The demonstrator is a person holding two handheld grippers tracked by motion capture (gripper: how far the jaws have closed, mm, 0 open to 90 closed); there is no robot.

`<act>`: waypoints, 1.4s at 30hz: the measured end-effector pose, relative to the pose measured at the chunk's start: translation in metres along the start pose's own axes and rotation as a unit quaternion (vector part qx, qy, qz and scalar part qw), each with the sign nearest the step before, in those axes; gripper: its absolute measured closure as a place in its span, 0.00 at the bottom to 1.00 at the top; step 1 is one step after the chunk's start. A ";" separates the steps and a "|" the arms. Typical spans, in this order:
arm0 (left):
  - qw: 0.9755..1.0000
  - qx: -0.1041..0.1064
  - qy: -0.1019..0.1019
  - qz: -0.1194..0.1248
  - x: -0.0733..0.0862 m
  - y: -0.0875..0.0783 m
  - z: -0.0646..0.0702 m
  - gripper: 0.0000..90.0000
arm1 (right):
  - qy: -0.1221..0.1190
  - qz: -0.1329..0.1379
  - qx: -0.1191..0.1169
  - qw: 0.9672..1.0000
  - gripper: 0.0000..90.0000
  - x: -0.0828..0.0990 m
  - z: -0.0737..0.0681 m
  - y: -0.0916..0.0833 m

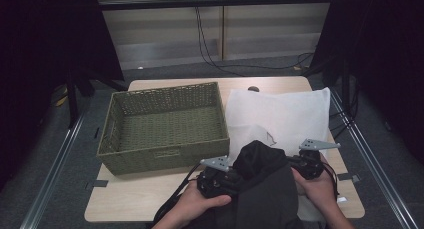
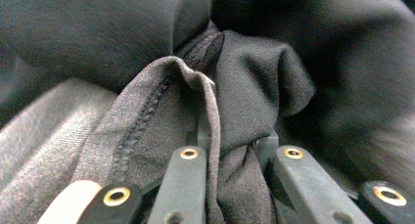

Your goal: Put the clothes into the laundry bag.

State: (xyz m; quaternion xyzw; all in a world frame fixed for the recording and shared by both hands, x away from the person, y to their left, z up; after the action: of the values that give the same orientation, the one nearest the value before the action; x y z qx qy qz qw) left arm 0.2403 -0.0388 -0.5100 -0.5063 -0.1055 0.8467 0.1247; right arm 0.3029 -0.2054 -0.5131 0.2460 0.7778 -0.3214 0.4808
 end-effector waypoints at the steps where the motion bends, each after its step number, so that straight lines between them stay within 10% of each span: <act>1: 1.000 -0.004 0.002 -0.016 0.002 0.006 -0.002 0.90 | 0.007 0.007 -0.003 1.000 0.99 -0.004 -0.001 -0.001; 4: 0.999 -0.004 0.033 -0.024 -0.006 0.014 0.003 0.89 | 0.021 0.037 -0.015 0.999 0.99 -0.020 -0.003 -0.005; 7: 0.999 0.029 0.021 -0.009 -0.020 0.026 0.017 0.88 | 0.038 0.064 -0.032 0.997 0.99 -0.033 -0.010 -0.008; 11: 0.997 0.023 0.068 -0.023 -0.027 0.047 0.024 0.85 | 0.014 0.058 -0.033 0.998 0.99 -0.032 -0.021 -0.006; 14: 0.996 -0.021 0.079 -0.042 -0.021 0.055 0.007 0.88 | 0.000 0.057 -0.036 0.998 0.99 -0.036 -0.027 -0.011; 18: 0.996 -0.075 0.042 -0.018 -0.027 0.051 -0.013 0.90 | 0.003 0.053 -0.044 0.998 0.99 -0.038 -0.030 -0.016; 19: 0.997 -0.066 0.008 0.029 -0.039 0.046 -0.011 0.91 | 0.004 0.051 -0.044 0.998 0.99 -0.037 -0.031 -0.017; 21: 0.993 -0.069 -0.013 0.094 -0.059 0.035 -0.006 0.91 | 0.008 0.057 -0.048 0.997 0.99 -0.036 -0.034 -0.021; 24: 0.979 -0.144 0.040 0.140 -0.076 0.019 -0.011 0.91 | 0.008 0.067 -0.044 0.997 0.99 -0.040 -0.036 -0.026; 25: 0.976 -0.157 0.030 0.150 -0.075 0.017 -0.018 0.91 | 0.009 0.073 -0.042 0.996 0.99 -0.042 -0.037 -0.029; 30: 0.986 -0.165 0.026 0.018 -0.020 0.045 -0.049 0.85 | 0.003 0.060 -0.030 0.998 0.99 -0.034 -0.032 -0.027; 34: 0.990 -0.122 0.025 0.067 -0.034 0.031 -0.034 0.61 | 0.005 0.060 -0.026 0.998 0.99 -0.031 -0.027 -0.027; 39: 0.989 -0.065 0.045 0.124 -0.068 -0.007 0.000 0.33 | 0.005 0.064 -0.020 0.998 0.99 -0.033 -0.022 -0.027; 42: 0.990 -0.060 0.056 0.116 -0.068 -0.003 0.008 0.26 | 0.001 0.063 -0.014 0.998 0.99 -0.032 -0.022 -0.025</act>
State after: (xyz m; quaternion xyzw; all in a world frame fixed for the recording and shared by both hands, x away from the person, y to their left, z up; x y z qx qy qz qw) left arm 0.2644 -0.0584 -0.4484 -0.5685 -0.0899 0.8178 0.0008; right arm 0.2860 -0.2083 -0.4701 0.2878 0.7656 -0.2799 0.5027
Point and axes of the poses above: each handheld gripper's, and its own axes: y roughly forward along the jaws, x roughly out of its underside, z roughly to its right, the point moved 9 cm from there along y, roughly forward along the jaws, and after that the axes turned 14 degrees about z, right-handed, at the moved point
